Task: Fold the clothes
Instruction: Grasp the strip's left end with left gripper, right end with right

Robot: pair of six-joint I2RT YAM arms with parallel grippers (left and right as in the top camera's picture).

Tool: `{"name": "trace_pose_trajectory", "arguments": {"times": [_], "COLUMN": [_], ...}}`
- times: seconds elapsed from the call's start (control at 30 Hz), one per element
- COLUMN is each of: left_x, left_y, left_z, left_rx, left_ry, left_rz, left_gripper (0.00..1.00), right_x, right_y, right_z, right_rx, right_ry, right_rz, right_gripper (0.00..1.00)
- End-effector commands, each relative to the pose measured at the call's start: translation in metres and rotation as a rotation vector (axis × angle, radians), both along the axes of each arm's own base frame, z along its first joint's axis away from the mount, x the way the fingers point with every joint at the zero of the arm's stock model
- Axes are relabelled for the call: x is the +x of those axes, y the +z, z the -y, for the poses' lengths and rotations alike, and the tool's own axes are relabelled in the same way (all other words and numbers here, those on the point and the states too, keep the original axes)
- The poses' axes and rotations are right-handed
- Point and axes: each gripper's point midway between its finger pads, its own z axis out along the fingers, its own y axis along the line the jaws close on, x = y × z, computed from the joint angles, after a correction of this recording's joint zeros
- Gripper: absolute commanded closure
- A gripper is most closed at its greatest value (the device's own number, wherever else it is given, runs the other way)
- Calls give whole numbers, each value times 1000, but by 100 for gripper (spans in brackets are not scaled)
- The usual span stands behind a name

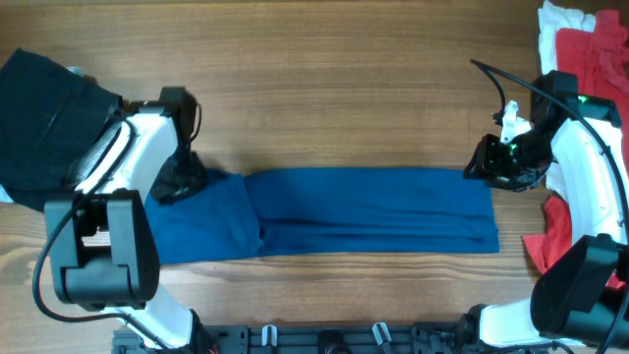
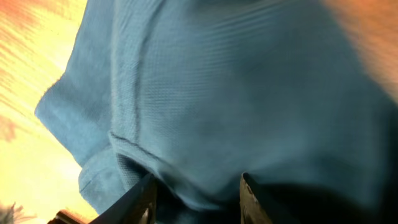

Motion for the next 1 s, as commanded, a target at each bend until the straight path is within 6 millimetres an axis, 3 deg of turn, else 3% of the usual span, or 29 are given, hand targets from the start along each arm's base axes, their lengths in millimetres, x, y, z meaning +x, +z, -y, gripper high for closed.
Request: {"name": "trace_pose_trajectory", "arguments": {"times": [0.0,0.03,0.1,0.27,0.5,0.53,0.57,0.67,0.77,0.83,0.97], "left_x": [-32,-36,-40,-46,-52,-55,-58,-64,-65,-66,-74], "left_y": [-22,-24,-23,-23,-22,-21,-20,-18,-17,-17,-12], "left_z": [-16,-17,-25,-38,-37,-37,-36,-35,-35,-34,-33], "left_rx": [-12,-32,-36,-41,-63,-64,-65,-67,-68,-68,-70], "left_ry": [82,110,150,226,248,248,249,249,249,249,251], "left_rz": [-83,-89,-97,-100,-118,-132,-146,-173,-178,-183,-212], "left_gripper": [64,71,96,96,93,91,81,72,75,84,85], "right_x": [-1,-1,-1,-1,0,0,0,1,0,-1,-1], "right_y": [-2,-2,-2,-2,-2,-2,-2,-2,-2,-2,-2], "right_z": [-4,-4,-4,-4,-2,-2,-2,-2,-2,-2,-2], "right_rx": [22,22,22,22,9,9,9,9,10,10,10], "right_ry": [18,18,18,18,18,18,18,17,17,17,17], "right_rz": [-2,-2,-2,-1,1,1,2,5,0,-3,-3], "right_gripper": [56,56,56,56,56,56,56,56,56,56,56]}}
